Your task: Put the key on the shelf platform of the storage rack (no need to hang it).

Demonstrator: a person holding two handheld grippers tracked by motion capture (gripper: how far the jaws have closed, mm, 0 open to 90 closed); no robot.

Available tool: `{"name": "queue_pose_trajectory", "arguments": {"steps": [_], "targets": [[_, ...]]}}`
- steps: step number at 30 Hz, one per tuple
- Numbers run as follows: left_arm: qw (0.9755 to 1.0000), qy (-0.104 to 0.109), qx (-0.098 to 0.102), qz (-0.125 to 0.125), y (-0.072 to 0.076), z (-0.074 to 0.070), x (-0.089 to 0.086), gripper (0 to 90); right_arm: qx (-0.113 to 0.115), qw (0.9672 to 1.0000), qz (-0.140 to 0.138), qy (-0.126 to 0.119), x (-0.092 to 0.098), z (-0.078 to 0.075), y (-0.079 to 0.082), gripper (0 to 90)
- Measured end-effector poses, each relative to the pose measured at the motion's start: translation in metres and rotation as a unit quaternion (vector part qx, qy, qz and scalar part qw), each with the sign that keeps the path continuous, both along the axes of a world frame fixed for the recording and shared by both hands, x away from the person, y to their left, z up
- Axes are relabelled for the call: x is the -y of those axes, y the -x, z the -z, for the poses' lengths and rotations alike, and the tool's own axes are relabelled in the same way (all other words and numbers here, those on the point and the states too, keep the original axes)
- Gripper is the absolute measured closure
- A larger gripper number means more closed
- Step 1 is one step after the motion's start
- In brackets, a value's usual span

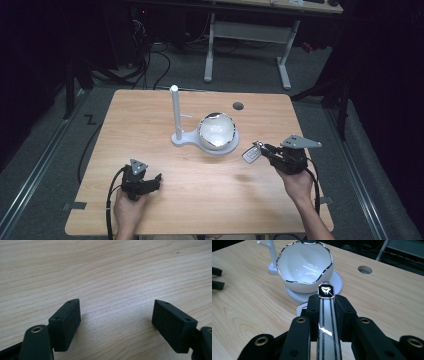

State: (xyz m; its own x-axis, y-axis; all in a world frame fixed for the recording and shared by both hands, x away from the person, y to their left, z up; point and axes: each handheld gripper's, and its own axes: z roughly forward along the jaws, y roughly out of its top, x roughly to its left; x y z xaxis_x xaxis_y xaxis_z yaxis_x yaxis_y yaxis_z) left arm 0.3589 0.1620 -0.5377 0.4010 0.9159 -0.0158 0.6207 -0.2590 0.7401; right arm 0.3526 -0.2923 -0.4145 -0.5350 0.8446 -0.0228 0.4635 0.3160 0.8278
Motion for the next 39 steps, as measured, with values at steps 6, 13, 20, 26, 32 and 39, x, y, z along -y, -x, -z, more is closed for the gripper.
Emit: {"name": "queue_pose_trajectory", "arguments": {"steps": [6,13,20,26,32,39], "targets": [[1.0,0.0,0.0,0.0,0.0,0.0,0.0,23.3,0.002,1.0,-0.01,0.0,-0.007,-0.003,-0.005,75.4],[1.0,0.0,0.001,0.0,0.0,0.0,0.0,23.3,0.003,0.9995,-0.027,-0.015,-0.017,-0.01,-0.016,75.4],[1.0,0.0,0.0,0.0,0.0,0.0,0.0,23.3,0.003,0.9992,-0.033,-0.021,-0.024,-0.016,-0.026,75.4],[1.0,0.0,0.001,0.0,0.0,0.0,0.0,23.3,0.007,0.9988,-0.041,-0.024,-0.03,-0.022,-0.033,75.4],[1.0,0.0,0.0,0.0,0.0,0.0,0.0,23.3,0.005,0.9986,-0.049,-0.022,-0.043,-0.028,-0.044,75.4],[1.0,0.0,0.0,0.0,0.0,0.0,0.0,23.3,0.01,0.9982,-0.057,-0.015,-0.055,-0.032,-0.056,75.4]]}}
